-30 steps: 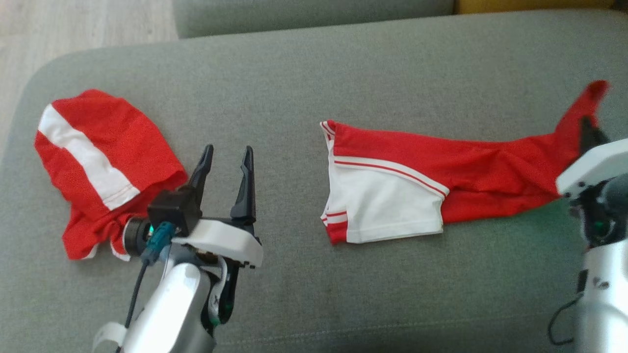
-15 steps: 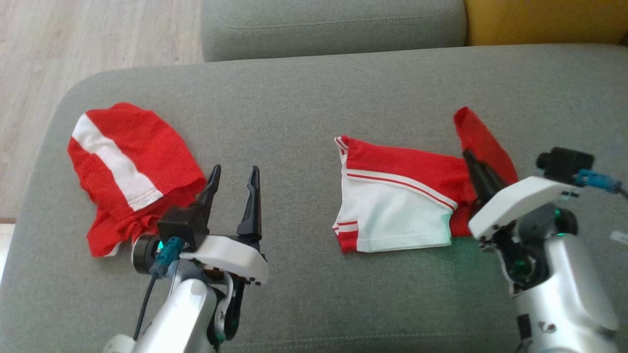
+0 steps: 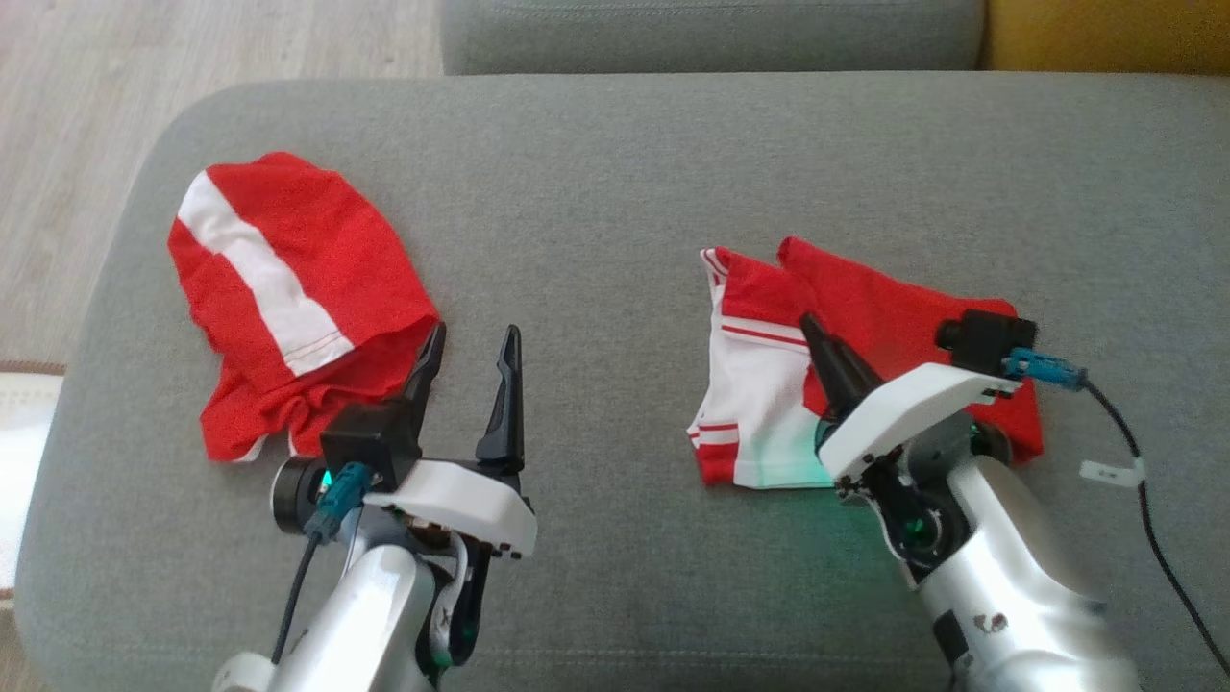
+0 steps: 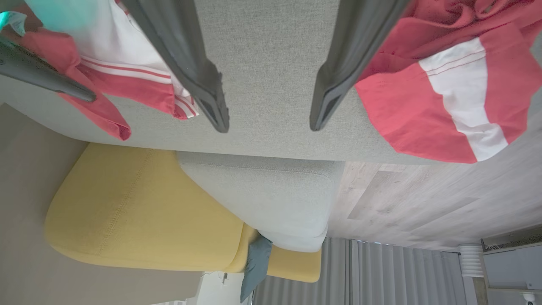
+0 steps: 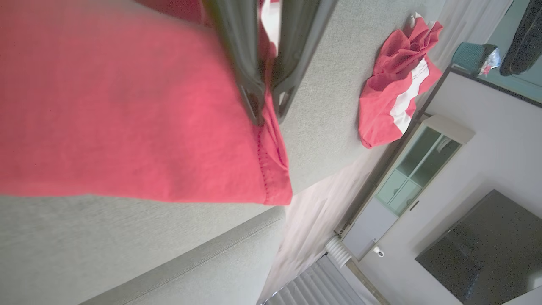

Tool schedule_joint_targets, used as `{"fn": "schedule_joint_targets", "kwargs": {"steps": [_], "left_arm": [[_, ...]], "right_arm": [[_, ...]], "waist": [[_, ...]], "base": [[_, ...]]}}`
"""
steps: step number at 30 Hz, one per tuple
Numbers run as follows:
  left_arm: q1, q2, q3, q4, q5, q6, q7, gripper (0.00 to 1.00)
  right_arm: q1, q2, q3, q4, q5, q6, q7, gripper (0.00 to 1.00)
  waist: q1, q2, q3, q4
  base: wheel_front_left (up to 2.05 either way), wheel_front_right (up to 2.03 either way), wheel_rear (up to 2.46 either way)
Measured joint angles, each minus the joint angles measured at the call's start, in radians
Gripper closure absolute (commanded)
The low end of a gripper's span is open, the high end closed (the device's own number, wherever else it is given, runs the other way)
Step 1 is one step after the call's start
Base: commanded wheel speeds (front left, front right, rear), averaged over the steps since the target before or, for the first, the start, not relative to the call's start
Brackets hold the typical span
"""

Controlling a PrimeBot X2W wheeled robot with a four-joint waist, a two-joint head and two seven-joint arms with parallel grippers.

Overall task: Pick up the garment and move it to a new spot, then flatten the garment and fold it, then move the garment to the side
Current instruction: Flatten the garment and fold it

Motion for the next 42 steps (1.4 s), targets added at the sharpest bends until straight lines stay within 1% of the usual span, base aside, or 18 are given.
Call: {"fn": "schedule_joint_targets", "kwargs": {"steps": [1, 8, 10, 14, 17, 20, 22, 25, 28, 32, 35, 38, 42], "left_arm": [[-0.002, -0.002, -0.001, 0.003, 0.000, -0.002, 0.000, 0.00], [-0.006, -0.009, -0.004, 0.008, 0.000, -0.002, 0.000, 0.00], [-0.007, -0.010, -0.003, 0.010, 0.000, -0.002, 0.000, 0.00], [-0.011, -0.011, 0.000, 0.013, 0.000, -0.002, 0.000, 0.00], [-0.010, -0.011, 0.006, 0.015, 0.002, -0.002, 0.000, 0.00], [-0.010, -0.012, 0.012, 0.015, 0.008, -0.002, 0.000, 0.00], [-0.010, -0.013, 0.018, 0.015, 0.008, -0.002, 0.000, 0.00], [-0.010, -0.013, 0.024, 0.013, 0.008, -0.002, 0.000, 0.00], [-0.009, -0.014, 0.030, 0.003, 0.009, -0.002, 0.000, 0.00], [-0.007, -0.015, 0.044, -0.020, 0.012, -0.002, 0.000, 0.00], [-0.005, -0.016, 0.059, -0.044, 0.016, -0.002, 0.000, 0.00], [0.001, -0.017, 0.066, -0.063, 0.026, -0.009, 0.000, 0.00], [0.021, -0.019, 0.086, -0.088, 0.046, -0.013, 0.000, 0.00]], "right_arm": [[-0.021, 0.000, 0.035, 0.042, 0.023, 0.000, -0.026, 1.00], [-0.067, -0.003, 0.167, 0.176, 0.093, 0.000, -0.084, 1.00], [-0.075, -0.005, 0.209, 0.192, 0.118, 0.000, -0.095, 0.00], [-0.085, -0.007, 0.281, 0.192, 0.180, 0.000, -0.128, 0.00], [-0.111, -0.008, 0.309, 0.197, 0.206, 0.000, -0.144, 0.00], [-0.146, -0.008, 0.315, 0.213, 0.207, 0.000, -0.167, 0.00], [-0.170, -0.008, 0.300, 0.242, 0.186, 0.000, -0.193, 0.00], [-0.215, -0.009, 0.256, 0.299, 0.080, 0.000, -0.239, 0.00], [-0.250, -0.026, 0.200, 0.317, -0.008, 0.000, -0.275, 0.00], [-0.257, -0.100, 0.127, 0.298, -0.118, 0.000, -0.322, 0.00], [-0.244, -0.155, 0.064, 0.241, -0.193, 0.000, -0.341, 0.00], [-0.193, -0.173, -0.007, 0.162, -0.249, 0.000, -0.351, 0.00], [-0.078, -0.177, -0.114, 0.039, -0.323, 0.000, -0.360, 0.00]], "waist": [[0.0000, 0.0000, 0.007, 0.010], [0.0000, 0.0000, 0.026, 0.037], [0.0000, 0.0000, 0.030, 0.041], [0.0000, 0.0000, 0.030, 0.041], [0.0000, 0.0000, 0.025, 0.033], [0.0000, 0.0000, 0.017, 0.020], [0.0000, 0.0000, 0.010, 0.009], [0.0000, 0.0000, -0.002, -0.010], [0.0000, 0.0000, -0.015, -0.030], [0.0000, 0.0000, -0.027, -0.054], [0.0000, 0.0000, -0.029, -0.068], [0.0000, 0.0000, -0.028, -0.080], [0.0000, 0.0000, -0.023, -0.091]], "base": [[0.00, 0.00, 0.00], [0.00, 0.00, 0.00], [0.00, 0.00, 0.00], [0.00, 0.00, 0.00], [0.00, 0.00, 0.00], [0.00, 0.00, 0.00], [0.00, 0.00, 0.00], [0.00, 0.00, 0.00], [0.00, 0.00, 0.00], [0.00, 0.00, 0.00], [0.00, 0.00, 0.00], [0.00, 0.00, 0.00], [0.00, 0.00, 0.00]]}}
